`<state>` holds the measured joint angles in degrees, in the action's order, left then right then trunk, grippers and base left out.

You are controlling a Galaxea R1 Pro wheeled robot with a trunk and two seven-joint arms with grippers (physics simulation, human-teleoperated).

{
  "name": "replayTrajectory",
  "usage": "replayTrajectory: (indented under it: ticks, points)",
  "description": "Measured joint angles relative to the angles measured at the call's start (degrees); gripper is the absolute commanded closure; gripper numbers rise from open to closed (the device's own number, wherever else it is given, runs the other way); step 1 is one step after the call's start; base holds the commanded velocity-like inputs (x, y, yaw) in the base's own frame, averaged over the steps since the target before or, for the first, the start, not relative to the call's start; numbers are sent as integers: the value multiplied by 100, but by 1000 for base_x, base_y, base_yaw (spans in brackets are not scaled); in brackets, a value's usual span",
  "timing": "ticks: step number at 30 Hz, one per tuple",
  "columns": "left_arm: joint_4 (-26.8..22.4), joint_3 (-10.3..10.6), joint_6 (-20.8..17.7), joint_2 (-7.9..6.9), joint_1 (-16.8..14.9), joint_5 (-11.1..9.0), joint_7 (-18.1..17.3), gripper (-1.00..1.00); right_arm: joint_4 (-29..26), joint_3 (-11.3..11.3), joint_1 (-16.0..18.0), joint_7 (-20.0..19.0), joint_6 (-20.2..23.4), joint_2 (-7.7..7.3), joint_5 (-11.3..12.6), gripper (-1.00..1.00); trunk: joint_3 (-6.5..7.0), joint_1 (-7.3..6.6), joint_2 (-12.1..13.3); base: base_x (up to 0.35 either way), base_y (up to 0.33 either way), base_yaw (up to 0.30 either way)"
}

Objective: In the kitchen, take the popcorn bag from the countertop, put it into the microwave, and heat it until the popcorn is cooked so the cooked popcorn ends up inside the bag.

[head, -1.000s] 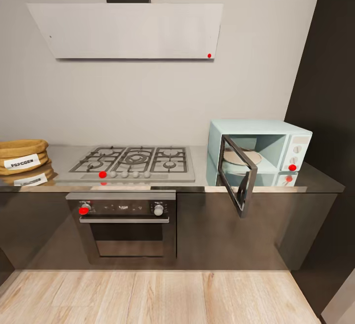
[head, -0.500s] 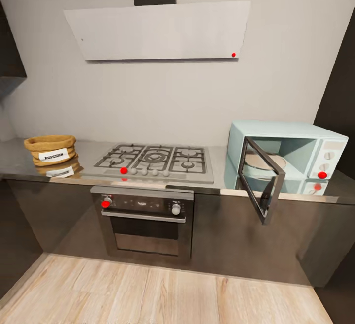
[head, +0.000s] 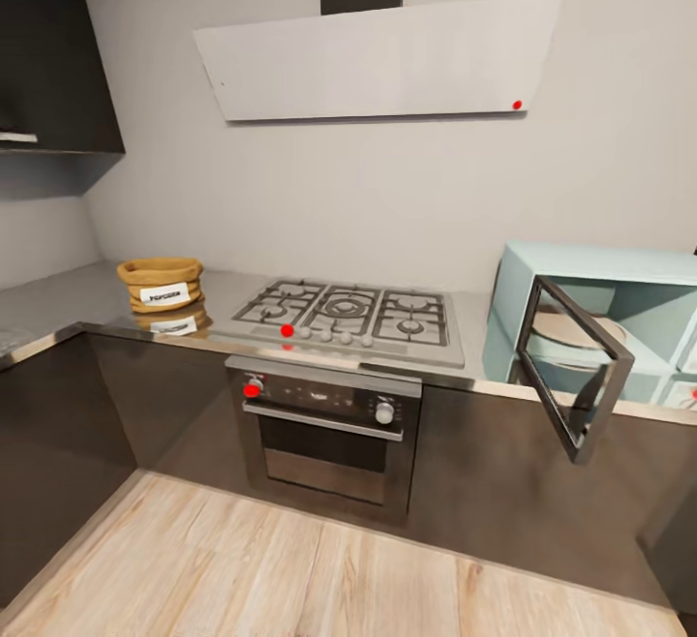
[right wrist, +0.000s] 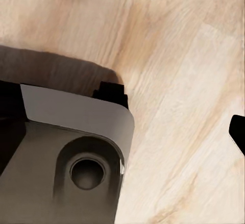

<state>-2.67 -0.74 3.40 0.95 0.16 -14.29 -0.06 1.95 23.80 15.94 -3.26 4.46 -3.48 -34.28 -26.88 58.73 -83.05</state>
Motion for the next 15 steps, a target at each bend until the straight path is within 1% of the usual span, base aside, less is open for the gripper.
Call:
replayTrajectory:
  ticks: [5,8,11,13,14,15]
  points:
    - [2,-13,7,0,-1,-16,36,-100,0,-2,0,85,13,-1,40,-100,0,0,0,0,0,274]
    - [3,-22,4,0,-2,-26,53,-100,0,-5,-100,81,-19,5,21,-100,0,0,0,0,0,274]
    - [9,-30,3,8,0,-29,64,-100,-4,-15,-174,76,-36,84,-3,-100,0,0,0,0,0,274]
    - [9,-34,8,10,0,-30,68,-100,-7,-19,-182,81,-56,106,-2,-100,0,0,0,0,0,274]
    - [9,-37,9,14,0,-69,69,-100,-8,-19,-183,83,-65,110,-2,-100,0,0,0,0,0,274]
    - [9,-39,10,16,-1,-165,74,-100,-9,-20,-184,84,-68,112,-2,-100,0,0,0,0,0,274]
